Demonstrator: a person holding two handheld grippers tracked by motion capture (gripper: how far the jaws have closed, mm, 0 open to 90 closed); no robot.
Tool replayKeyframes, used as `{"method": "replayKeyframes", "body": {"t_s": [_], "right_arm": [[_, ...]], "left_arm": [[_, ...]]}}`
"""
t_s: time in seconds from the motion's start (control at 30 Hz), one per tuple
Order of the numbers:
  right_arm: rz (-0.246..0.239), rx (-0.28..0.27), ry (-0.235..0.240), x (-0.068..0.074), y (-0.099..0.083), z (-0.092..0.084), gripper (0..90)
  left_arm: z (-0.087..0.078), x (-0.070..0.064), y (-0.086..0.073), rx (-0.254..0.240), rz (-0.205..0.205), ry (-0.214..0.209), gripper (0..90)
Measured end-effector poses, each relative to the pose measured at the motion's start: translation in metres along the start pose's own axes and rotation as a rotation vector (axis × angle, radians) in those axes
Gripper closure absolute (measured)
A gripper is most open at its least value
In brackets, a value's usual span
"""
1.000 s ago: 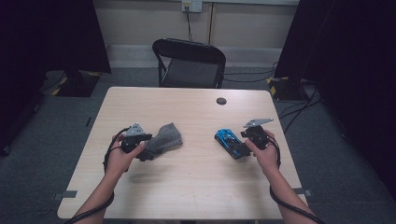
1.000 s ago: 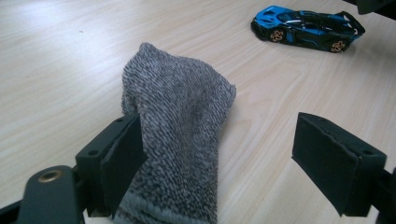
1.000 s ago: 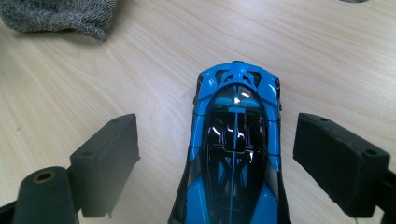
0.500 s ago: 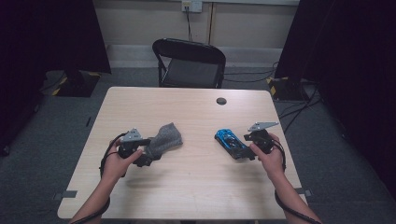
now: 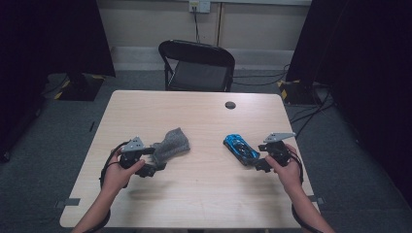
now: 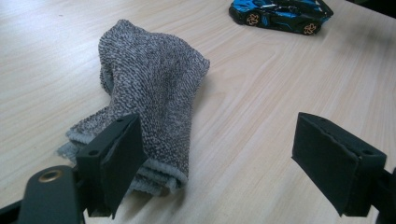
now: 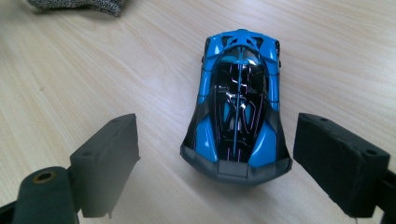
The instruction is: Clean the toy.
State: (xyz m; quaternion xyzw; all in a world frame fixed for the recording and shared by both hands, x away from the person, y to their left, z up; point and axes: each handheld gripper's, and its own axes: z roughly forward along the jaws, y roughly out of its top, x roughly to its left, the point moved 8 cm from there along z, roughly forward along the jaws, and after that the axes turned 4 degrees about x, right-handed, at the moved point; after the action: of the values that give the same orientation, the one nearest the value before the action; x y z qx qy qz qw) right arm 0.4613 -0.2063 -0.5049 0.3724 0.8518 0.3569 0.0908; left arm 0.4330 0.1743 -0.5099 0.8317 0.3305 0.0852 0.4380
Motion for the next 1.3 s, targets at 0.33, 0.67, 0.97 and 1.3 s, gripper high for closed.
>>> {"method": "replayKeyframes", "body": {"t_s": [0.33,0.67,0.97,1.3], "right_arm": [[0.009,0.001,-0.002,-0.001,-0.017,-0.006,13.8],[0.002,0.011,0.004,0.004,-0.031,-0.010,13.8],[0.006,0.017,0.004,0.007,-0.048,-0.012,13.8],[0.017,0.016,0.007,0.005,-0.060,-0.015,13.8]], "left_arm": [[-0.003,-0.005,-0.009,0.011,0.013,-0.009,16.4],[-0.002,-0.015,-0.018,0.029,0.027,-0.044,16.3],[-0.008,-0.013,-0.024,0.022,0.013,-0.041,16.4],[-0.011,-0.014,-0.036,0.040,0.036,-0.046,16.5]]}}
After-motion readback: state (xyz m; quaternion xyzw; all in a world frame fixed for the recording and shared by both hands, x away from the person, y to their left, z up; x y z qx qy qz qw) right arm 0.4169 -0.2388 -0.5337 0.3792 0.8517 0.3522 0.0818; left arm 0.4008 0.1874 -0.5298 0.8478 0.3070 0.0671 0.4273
